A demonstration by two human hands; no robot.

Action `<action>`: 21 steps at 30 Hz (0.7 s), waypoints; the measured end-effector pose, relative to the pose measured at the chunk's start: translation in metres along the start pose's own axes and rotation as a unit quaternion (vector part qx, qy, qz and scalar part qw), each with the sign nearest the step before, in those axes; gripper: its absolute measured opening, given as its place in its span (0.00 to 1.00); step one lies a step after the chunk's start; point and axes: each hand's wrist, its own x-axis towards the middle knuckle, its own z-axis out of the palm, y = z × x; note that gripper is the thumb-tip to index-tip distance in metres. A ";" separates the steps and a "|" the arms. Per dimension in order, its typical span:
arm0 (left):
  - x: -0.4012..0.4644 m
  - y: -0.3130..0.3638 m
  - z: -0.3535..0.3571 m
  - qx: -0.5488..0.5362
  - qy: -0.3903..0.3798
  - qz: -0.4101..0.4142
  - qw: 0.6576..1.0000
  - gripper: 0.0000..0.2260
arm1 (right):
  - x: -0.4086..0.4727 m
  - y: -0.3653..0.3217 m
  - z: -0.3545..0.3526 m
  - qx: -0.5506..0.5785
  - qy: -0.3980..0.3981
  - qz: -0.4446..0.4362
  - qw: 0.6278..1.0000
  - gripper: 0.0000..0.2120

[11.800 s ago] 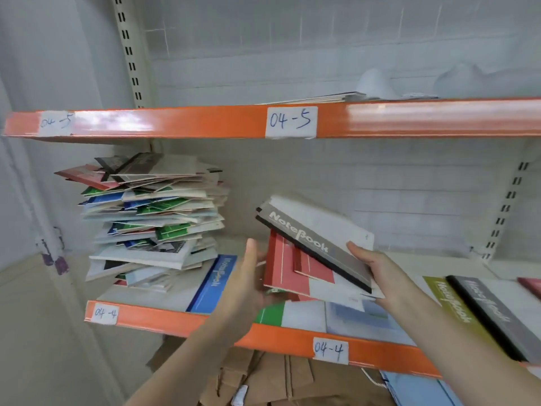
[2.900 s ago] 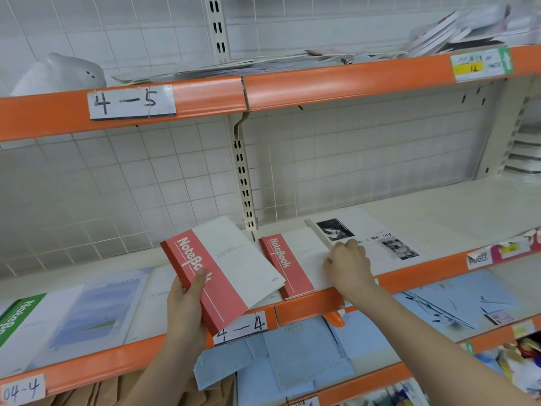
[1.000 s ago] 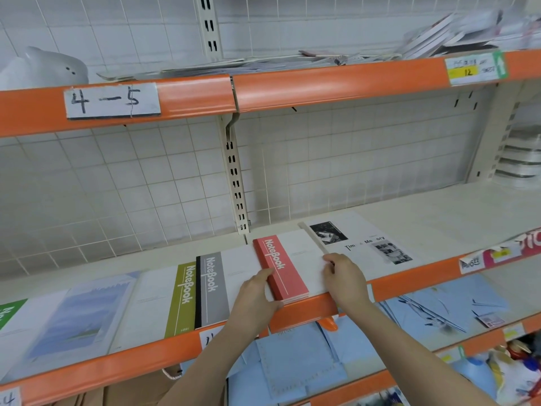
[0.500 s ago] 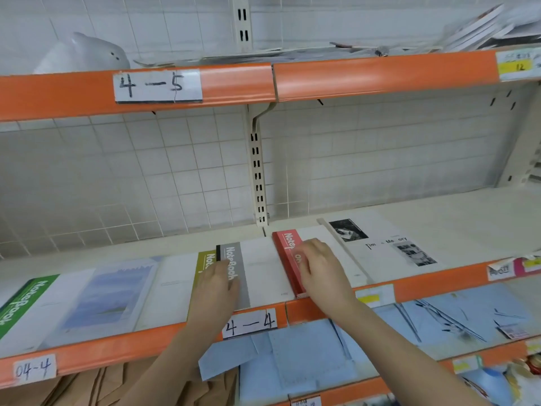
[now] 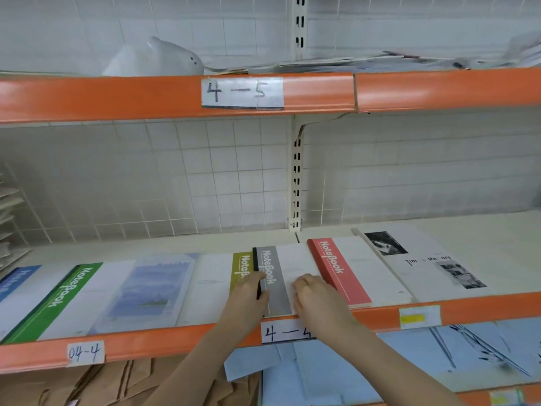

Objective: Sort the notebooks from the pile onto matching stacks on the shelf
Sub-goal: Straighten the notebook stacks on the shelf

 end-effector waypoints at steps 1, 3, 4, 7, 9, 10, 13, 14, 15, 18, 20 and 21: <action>0.000 -0.002 -0.003 -0.008 0.003 0.004 1.000 0.18 | 0.003 -0.003 -0.002 -0.003 -0.004 0.008 1.000 0.10; -0.002 -0.010 -0.014 -0.013 0.018 0.005 1.000 0.17 | 0.010 -0.012 -0.006 0.004 -0.009 0.023 1.000 0.10; -0.004 -0.016 -0.023 -0.004 0.028 0.005 1.000 0.16 | 0.014 -0.018 -0.008 0.008 -0.011 0.025 1.000 0.10; -0.012 -0.042 -0.058 0.026 0.057 0.002 0.998 0.14 | 0.033 -0.049 -0.009 0.022 -0.017 0.019 0.999 0.10; -0.021 -0.065 -0.089 0.031 0.081 -0.016 0.996 0.12 | 0.049 -0.077 -0.007 0.039 -0.020 0.009 0.999 0.10; -0.027 -0.077 -0.108 0.039 0.095 -0.031 0.994 0.11 | 0.059 -0.094 -0.006 0.045 -0.022 0.001 0.999 0.10; -0.048 -0.113 -0.168 0.072 0.131 -0.066 0.987 0.11 | 0.090 -0.149 -0.001 0.046 -0.039 -0.034 0.998 0.11; -0.056 -0.124 -0.189 0.084 0.144 -0.077 0.983 0.11 | 0.101 -0.169 0.001 0.056 -0.039 -0.047 0.997 0.11; -0.065 -0.134 -0.210 0.098 0.160 -0.089 0.978 0.11 | 0.111 -0.189 0.001 0.072 -0.036 -0.058 0.995 0.12; -0.091 -0.161 -0.272 0.132 0.214 -0.116 0.961 0.11 | 0.139 -0.252 -0.001 0.127 -0.019 -0.089 0.988 0.13; -0.109 -0.174 -0.311 0.156 0.248 -0.119 0.949 0.12 | 0.152 -0.296 -0.007 0.168 -0.005 -0.115 0.979 0.12; -0.118 -0.181 -0.330 0.168 0.266 -0.120 0.942 0.12 | 0.157 -0.318 -0.011 0.187 0.000 -0.130 0.974 0.12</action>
